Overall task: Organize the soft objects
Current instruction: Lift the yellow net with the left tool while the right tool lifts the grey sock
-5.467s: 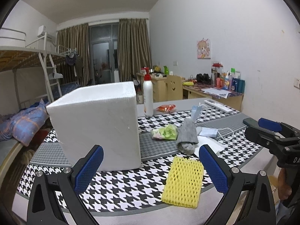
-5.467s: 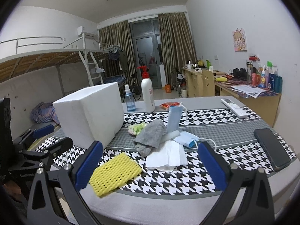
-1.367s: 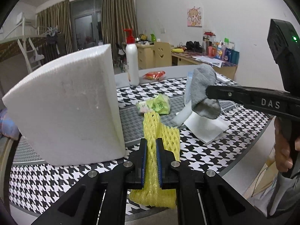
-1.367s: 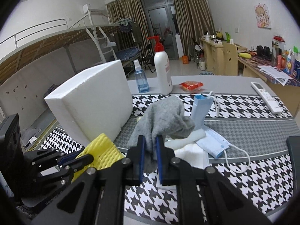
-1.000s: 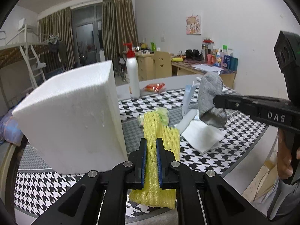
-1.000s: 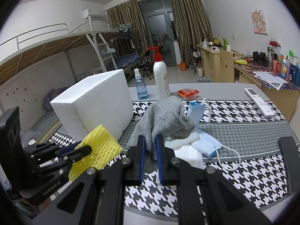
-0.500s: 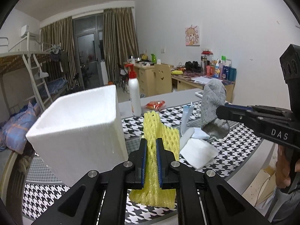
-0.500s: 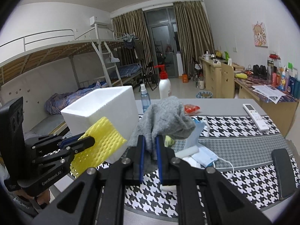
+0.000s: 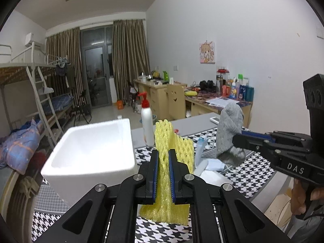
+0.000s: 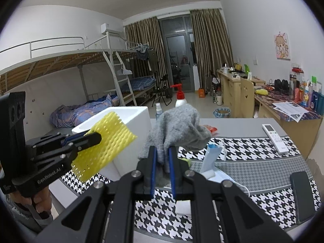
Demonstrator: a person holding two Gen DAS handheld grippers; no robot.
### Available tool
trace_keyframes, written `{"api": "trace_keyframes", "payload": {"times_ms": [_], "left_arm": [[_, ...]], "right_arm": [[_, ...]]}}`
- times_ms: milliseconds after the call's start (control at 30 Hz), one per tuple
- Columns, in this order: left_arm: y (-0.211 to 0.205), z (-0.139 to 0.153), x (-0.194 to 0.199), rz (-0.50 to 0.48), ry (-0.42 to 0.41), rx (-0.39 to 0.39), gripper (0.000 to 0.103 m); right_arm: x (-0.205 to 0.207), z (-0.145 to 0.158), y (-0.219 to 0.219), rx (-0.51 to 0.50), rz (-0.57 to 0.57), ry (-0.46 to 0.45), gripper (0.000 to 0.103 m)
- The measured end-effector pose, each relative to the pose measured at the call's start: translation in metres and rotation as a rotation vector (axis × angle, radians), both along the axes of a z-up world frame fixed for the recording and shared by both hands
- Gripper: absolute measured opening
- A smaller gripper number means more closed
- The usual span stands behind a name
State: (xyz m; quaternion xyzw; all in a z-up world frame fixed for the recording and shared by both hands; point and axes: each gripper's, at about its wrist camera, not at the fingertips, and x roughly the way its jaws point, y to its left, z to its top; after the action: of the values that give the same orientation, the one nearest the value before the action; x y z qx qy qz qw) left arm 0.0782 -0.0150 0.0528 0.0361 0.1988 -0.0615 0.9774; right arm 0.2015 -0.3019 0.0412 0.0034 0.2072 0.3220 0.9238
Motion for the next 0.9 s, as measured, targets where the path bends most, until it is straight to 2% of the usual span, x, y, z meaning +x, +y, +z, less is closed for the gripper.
{"api": "trace_keyframes", "payload": {"times_ms": [400,900], "left_arm": [[0.011,0.018,0.009,0.032,-0.048,-0.003,0.010],[0.044,0.035,0.025,0.141,-0.098,-0.016,0.010]], "right_arm": [[0.007,0.012,0.008,0.014,0.025,-0.029,0.015],[0.025,0.019,0.030,0.020,0.090,-0.050,0.015]]}}
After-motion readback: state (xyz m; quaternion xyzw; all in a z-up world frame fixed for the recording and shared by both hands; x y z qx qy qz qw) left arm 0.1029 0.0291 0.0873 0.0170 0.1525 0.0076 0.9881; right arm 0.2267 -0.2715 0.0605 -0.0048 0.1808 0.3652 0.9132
